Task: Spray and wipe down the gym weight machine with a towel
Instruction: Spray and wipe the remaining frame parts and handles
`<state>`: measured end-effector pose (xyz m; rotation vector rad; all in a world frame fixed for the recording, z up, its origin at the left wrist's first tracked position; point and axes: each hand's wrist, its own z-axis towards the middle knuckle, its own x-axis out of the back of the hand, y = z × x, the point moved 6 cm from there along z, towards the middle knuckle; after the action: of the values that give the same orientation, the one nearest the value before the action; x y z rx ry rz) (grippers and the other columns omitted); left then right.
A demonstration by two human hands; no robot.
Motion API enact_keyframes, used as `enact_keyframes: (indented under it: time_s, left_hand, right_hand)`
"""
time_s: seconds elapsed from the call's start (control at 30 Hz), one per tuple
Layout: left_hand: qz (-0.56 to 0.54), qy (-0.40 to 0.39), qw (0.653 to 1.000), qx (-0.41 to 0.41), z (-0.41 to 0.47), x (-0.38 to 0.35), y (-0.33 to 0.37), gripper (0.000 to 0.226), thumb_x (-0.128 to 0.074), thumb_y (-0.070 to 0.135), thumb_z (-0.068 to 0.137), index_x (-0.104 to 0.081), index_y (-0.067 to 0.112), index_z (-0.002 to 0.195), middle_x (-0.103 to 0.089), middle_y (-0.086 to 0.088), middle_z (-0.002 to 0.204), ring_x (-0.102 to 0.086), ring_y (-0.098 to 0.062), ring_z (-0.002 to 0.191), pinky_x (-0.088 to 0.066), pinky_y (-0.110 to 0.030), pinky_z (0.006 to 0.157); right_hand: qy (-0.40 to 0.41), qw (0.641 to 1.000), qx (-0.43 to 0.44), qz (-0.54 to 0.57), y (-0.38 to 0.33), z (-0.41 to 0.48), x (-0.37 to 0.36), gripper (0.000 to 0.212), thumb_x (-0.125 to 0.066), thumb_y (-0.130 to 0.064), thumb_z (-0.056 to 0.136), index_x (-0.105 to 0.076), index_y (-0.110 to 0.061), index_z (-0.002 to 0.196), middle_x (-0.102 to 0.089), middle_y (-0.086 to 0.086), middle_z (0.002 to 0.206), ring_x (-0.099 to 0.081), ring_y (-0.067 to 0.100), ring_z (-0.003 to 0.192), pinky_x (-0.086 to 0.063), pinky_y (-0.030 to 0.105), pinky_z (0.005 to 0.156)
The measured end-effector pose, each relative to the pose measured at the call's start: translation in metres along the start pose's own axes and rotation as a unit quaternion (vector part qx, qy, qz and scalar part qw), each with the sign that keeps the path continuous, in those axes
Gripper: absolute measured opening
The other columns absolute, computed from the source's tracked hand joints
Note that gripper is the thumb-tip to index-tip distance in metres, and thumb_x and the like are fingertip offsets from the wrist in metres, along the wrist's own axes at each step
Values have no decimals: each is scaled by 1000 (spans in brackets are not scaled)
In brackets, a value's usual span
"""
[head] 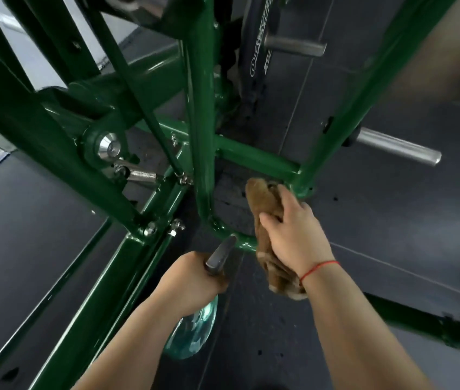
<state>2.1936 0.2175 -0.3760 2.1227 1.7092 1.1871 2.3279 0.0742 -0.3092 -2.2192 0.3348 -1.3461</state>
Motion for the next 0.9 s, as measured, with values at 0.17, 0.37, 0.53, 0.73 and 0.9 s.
enact_keyframes:
  time_s: [0.17, 0.37, 0.53, 0.73, 0.9]
  left_hand:
    - [20, 16, 999, -42, 15, 6, -14, 24, -68, 27, 68, -48, 14, 66, -45, 2, 54, -39, -21, 50, -37, -37, 50]
    - [54, 93, 993, -56, 16, 26, -17, 31, -66, 18, 80, -39, 16, 64, -35, 8, 48, -33, -17, 44, -27, -27, 48]
    - [39, 102, 993, -42, 17, 36, -29, 27, -62, 18, 79, -39, 16, 65, -37, 2, 54, -33, -20, 50, -28, -31, 52]
    - [64, 128, 989, -33, 23, 29, -30, 20, -59, 22, 80, -44, 14, 70, -33, 5, 53, -32, -17, 46, -27, -26, 47]
    - [34, 214, 973, -83, 20, 38, -12, 13, -60, 28, 83, -50, 23, 75, -54, 8, 72, -50, -14, 57, -34, -27, 51]
  right_hand:
    - [-74, 968, 3, -241, 4, 20, -28, 50, -43, -32, 102, -35, -26, 151, -49, 10, 139, -47, 35, 126, -46, 45, 95]
    - [-88, 967, -18, -240, 8, 50, -65, 44, -33, -42, 102, -51, -19, 136, -61, 11, 127, -59, 34, 113, -46, 40, 85]
    - [-33, 994, -30, -95, -8, 56, -117, 47, -36, -45, 103, -43, -14, 139, -53, 18, 134, -52, 41, 123, -43, 45, 94]
    - [-27, 985, -83, 146, 3, 86, -117, 38, -45, -26, 102, -53, -9, 134, -58, 19, 136, -53, 38, 125, -40, 38, 101]
    - [-33, 978, -75, 192, 2, 86, -121, 34, -50, -23, 97, -57, -14, 128, -62, 14, 130, -57, 35, 120, -42, 44, 107]
